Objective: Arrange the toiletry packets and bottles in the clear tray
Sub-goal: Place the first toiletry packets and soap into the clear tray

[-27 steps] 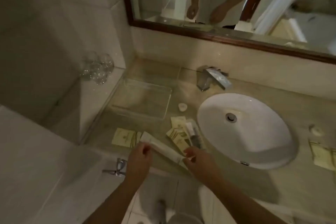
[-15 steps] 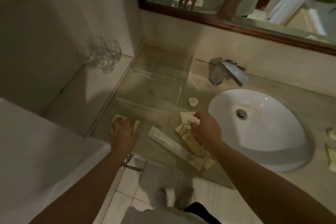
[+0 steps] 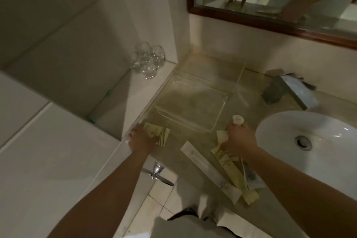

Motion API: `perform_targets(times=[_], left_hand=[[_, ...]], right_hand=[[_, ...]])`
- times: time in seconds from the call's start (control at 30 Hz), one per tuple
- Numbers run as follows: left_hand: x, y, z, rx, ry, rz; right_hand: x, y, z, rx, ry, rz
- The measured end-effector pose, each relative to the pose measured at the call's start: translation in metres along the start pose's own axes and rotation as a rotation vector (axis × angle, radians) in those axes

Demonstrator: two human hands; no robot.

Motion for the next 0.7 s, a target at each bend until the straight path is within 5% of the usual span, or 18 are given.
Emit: perform_targets(times=[0.27,0.43,0.7], left_hand=[[0.004,0.008,0.02,-0.05,0.474,0.061],[-0.028,0.002,0.051,-0.077,0.493,-0.044],[-0.118,-0.046,0.033,0.117,0.504,-0.308]], right_hand=[[-0.012,0.004,0.034,0.011,-0.559,0.002],[-0.008,-0.007,0.059,-0.024,-0.721,0.027],[0.033,-0.057,0.093,-0.054,-0.796,0.037]])
Point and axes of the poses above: each hand's wrist, its own y-axis away from the middle knuckle, its own z-axis out of the back of the hand, x = y × z, the point moved 1 cm from there along -y, towards the middle knuckle, and after that the axes turned 12 degrees about y, right-handed, at the moved point
